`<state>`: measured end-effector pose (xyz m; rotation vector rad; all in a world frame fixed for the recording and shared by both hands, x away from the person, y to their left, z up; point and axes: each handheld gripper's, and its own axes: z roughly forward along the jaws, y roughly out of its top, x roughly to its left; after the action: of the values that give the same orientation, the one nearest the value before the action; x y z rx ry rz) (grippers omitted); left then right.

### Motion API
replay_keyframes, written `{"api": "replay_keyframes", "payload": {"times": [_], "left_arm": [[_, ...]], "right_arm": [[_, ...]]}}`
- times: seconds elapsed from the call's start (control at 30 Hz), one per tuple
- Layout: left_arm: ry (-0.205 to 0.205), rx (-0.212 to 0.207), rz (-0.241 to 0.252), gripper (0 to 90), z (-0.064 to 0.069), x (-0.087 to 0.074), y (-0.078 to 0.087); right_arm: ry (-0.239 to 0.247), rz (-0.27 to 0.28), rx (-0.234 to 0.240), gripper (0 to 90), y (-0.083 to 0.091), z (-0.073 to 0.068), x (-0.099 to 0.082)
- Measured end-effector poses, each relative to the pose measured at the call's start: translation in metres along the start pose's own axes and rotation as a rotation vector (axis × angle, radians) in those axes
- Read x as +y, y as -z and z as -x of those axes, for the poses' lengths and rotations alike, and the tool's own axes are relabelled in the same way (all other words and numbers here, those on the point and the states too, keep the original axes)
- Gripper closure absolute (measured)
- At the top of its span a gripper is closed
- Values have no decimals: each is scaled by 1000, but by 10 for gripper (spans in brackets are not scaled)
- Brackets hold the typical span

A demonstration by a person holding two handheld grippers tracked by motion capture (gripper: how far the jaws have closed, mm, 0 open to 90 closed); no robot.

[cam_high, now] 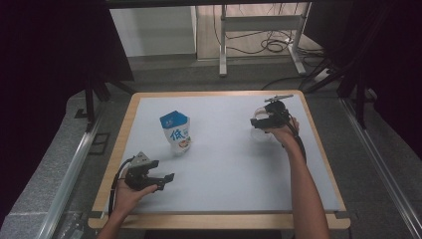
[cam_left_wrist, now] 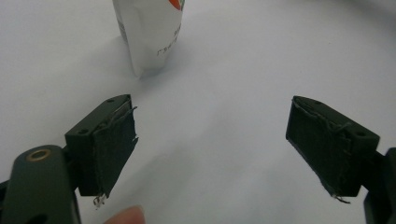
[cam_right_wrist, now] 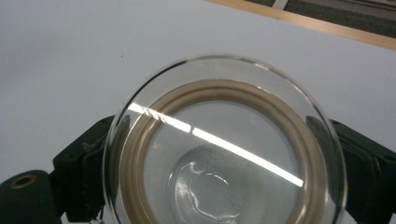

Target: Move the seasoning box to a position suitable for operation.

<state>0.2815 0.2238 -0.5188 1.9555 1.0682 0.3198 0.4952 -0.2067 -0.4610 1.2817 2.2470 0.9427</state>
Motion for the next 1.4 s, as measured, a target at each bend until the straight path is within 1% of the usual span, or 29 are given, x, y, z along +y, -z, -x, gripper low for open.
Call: {"api": "replay_keyframes", "payload": {"times": [0.07, 0.17, 0.2, 0.3, 0.57, 0.7, 0.83, 0.87, 0.9, 0.93, 1.0, 1.07, 1.13, 1.27, 1.3, 1.33, 1.37, 1.4], "left_arm": [[1, 0, -1, 160, 0, 0, 0], [3, -2, 0, 159, 1, 0, 0], [2, -1, 0, 159, 1, 0, -1], [-1, -1, -3, 159, 1, 0, -1], [-3, 2, -5, 159, 0, -1, -2], [-4, 1, -7, 159, 0, -1, -3], [-2, 1, -9, 159, 1, -1, -4], [-3, 0, -9, 159, 1, -1, -4], [-3, -1, -10, 159, 1, -1, -4], [-4, -1, -11, 159, 2, -1, -5], [-1, 0, -12, 159, 2, -1, -5], [-3, 1, -12, 159, 1, -1, -5], [-2, 1, -11, 159, 1, -1, -5], [-2, 7, -10, 159, 0, -1, -4], [-1, 6, -10, 159, 0, -1, -4], [-1, 7, -10, 159, 0, -1, -4], [-1, 7, -10, 159, 0, -1, -4], [-1, 8, -9, 159, 0, -1, -4]], "right_arm": [[17, -18, -2, 95, -3, 0, -1], [14, -29, 0, 96, -6, 0, -3], [30, -35, -8, 100, -8, 0, -4], [47, -37, -17, 110, -8, -1, -5], [60, -48, -8, 114, -7, -1, -4], [70, -49, -16, 115, -5, -1, -4], [64, -28, -21, 115, 1, 0, -3], [62, -21, -13, 115, 6, -1, -2], [62, -21, -13, 115, 6, -1, -2], [70, -18, -13, 115, 10, -2, -2], [73, -16, -9, 115, 12, -3, -2], [74, -8, 9, 115, 19, -7, -2], [77, -6, 12, 115, 21, -8, -3], [95, -1, 24, 115, 31, -15, -8], [95, -1, 24, 115, 31, -15, -8], [101, 3, 30, 115, 37, -17, -10], [101, 3, 30, 115, 37, -17, -10], [113, 6, 36, 115, 42, -19, -13]]}}
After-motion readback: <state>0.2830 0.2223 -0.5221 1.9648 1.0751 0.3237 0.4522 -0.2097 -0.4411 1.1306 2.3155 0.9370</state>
